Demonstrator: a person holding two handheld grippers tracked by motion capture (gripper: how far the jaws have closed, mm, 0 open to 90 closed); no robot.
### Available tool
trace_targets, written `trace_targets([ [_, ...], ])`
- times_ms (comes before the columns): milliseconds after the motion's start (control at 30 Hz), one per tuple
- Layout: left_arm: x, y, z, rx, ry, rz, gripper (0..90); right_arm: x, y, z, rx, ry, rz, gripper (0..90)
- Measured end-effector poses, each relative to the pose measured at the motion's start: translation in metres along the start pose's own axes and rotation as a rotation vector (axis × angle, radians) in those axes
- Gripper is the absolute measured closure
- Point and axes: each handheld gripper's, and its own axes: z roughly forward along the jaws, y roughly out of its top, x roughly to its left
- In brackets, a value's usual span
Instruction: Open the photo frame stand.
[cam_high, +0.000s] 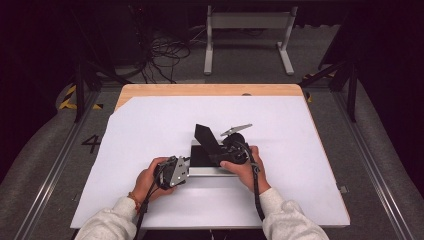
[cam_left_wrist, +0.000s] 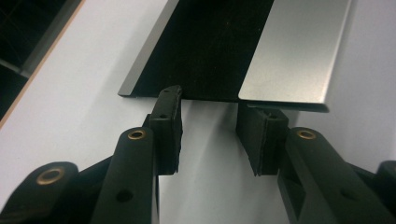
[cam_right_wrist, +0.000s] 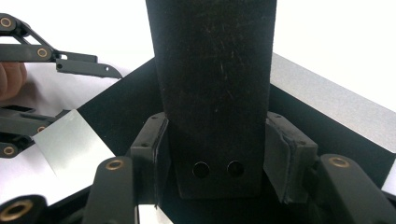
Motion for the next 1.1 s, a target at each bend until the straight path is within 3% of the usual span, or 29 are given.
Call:
trace_targets([
  [67, -0.0020, 0.0019, -0.0011, -0.012, 0.011, 0.004, 56.7, -0.0003, -0.0001, -0.0008, -0.002, 0.003, 0.006, 46.0],
  [333, -0.0022, 0.0020, -0.0018, -0.025, -0.011, 0.018, 59.4, 0.0001, 0.0003, -0.0019, 0.004, -0.002, 0.019, 45.5],
  [500, 0.0005, -0.0014, 0.0013, -0.002, -0.059, 0.017, 71.4, -0.0001, 0.0006, -0.0008, 0.038, -0.008, 0.004, 42.8],
  [633, 0.0014, -0.0023, 0.0018, -0.001, -0.047, 0.004, 71.0, -0.0008, -0.0012, 0.0011, 0.049, -0.012, 0.006, 44.1],
  [733, 0.0020, -0.0021, 0.0010, -0.020, -0.027, -0.013, 63.9, -0.0030, -0.0001, -0.0005, 0.030, -0.003, 0.014, 44.8],
  [800, -0.0003, -0.0005, 0.0019, -0.020, -0.027, -0.003, 55.9, -0.0019, 0.0016, -0.0007, 0.035, -0.003, 0.018, 45.0],
  [867, -0.0036, 0.0013, 0.0019, -0.017, -0.024, 0.018, 53.0, -0.0007, 0.0035, -0.0002, 0.034, 0.002, 0.025, 45.1],
  [1100, -0.0045, 0.0039, -0.0047, -0.055, 0.007, 0.017, 45.8, -0.0011, 0.0070, -0.0015, 0.030, 0.013, 0.051, 45.1],
])
